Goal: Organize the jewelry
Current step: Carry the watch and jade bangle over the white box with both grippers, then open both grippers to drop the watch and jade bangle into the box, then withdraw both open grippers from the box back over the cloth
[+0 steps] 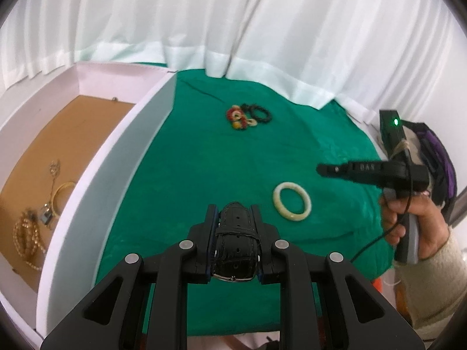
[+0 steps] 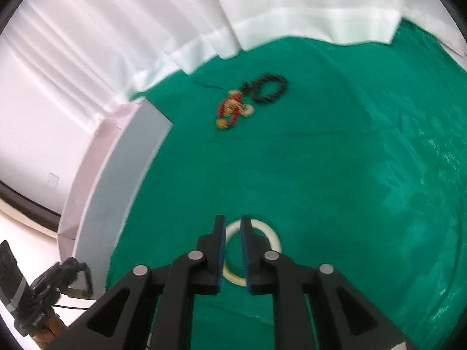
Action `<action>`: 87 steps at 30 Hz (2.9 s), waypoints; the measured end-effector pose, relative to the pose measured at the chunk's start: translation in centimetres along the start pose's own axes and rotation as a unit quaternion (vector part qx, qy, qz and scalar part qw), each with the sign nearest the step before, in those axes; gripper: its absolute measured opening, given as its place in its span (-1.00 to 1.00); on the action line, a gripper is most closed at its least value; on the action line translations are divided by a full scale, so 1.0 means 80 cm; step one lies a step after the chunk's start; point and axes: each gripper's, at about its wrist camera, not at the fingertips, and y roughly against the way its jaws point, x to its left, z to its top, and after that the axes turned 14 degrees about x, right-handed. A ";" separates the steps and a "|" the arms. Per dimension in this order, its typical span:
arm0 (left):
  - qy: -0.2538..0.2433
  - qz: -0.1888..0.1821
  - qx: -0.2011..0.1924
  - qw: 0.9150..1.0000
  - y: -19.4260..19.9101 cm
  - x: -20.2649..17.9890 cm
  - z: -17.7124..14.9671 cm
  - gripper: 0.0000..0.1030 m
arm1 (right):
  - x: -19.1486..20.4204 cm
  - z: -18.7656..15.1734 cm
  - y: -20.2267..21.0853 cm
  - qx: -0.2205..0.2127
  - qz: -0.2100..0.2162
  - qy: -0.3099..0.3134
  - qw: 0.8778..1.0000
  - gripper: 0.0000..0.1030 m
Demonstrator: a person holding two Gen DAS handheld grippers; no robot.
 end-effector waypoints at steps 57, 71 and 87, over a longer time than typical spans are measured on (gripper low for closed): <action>0.260 0.128 0.005 0.957 0.028 0.338 0.046 0.43 | 0.467 0.096 -0.240 0.052 -0.081 0.393 0.914 -0.08; 0.127 0.054 -0.056 0.989 0.102 0.126 -0.008 0.76 | 0.265 -0.010 -0.111 -0.036 -0.137 0.302 0.943 0.41; -0.033 0.010 0.023 0.999 -0.088 -0.061 0.004 0.89 | -0.011 -0.119 -0.017 -0.085 -0.200 0.046 0.975 0.42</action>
